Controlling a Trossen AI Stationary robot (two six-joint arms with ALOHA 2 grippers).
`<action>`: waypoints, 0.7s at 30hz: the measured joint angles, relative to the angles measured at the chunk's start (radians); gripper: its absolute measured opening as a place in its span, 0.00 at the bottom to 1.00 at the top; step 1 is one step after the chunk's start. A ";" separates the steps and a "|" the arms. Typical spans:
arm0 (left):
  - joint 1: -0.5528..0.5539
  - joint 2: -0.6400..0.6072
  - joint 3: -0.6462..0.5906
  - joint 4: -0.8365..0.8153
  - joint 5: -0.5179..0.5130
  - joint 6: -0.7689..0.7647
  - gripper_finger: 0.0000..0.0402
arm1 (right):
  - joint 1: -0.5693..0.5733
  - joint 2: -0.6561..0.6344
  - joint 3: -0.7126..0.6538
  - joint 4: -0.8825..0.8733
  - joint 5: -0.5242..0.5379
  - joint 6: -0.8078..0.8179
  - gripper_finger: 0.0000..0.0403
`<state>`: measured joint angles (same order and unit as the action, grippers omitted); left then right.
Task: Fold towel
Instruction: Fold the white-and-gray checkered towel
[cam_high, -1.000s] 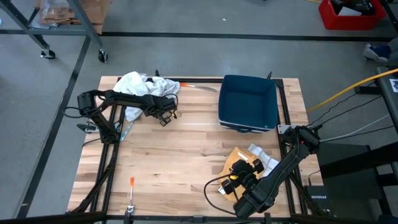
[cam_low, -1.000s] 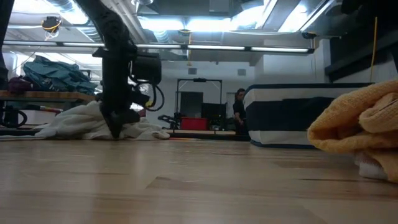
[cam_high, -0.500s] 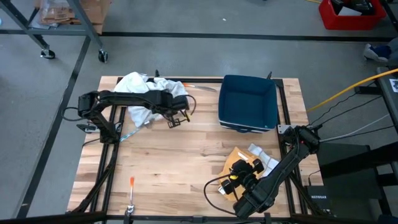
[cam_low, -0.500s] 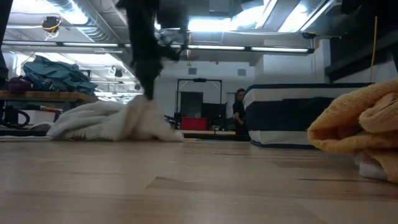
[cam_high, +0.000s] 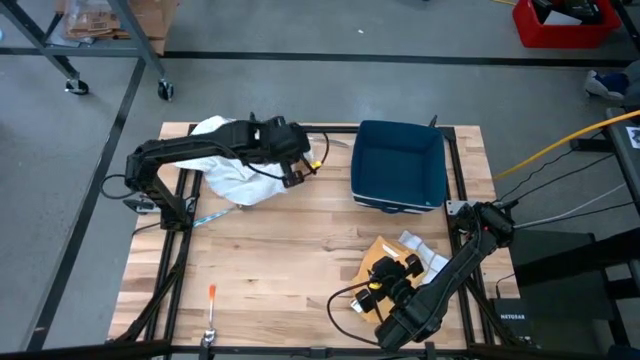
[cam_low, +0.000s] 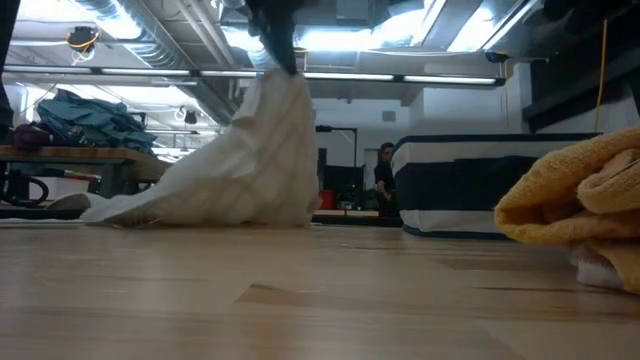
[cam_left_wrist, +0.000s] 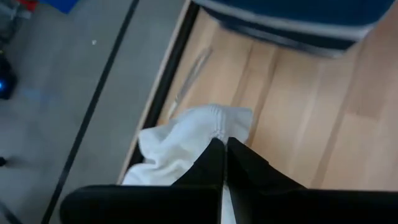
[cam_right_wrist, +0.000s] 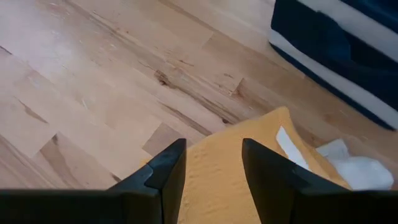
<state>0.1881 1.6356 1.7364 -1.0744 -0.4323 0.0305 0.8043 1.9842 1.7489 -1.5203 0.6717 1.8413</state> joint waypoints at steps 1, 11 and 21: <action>-0.001 0.000 0.027 -0.010 0.001 0.001 0.00 | 0.000 0.000 0.000 0.000 0.009 -0.012 0.40; -0.041 -0.001 0.264 -0.068 0.002 0.035 0.00 | -0.002 0.000 0.000 0.001 0.203 -0.043 0.40; -0.130 -0.001 0.328 -0.104 0.003 0.004 0.00 | -0.070 0.000 0.000 0.099 0.444 -0.044 0.40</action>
<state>0.0581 1.6348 2.0647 -1.1785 -0.4297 0.0343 0.7342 1.9846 1.7489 -1.4210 1.1153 1.7977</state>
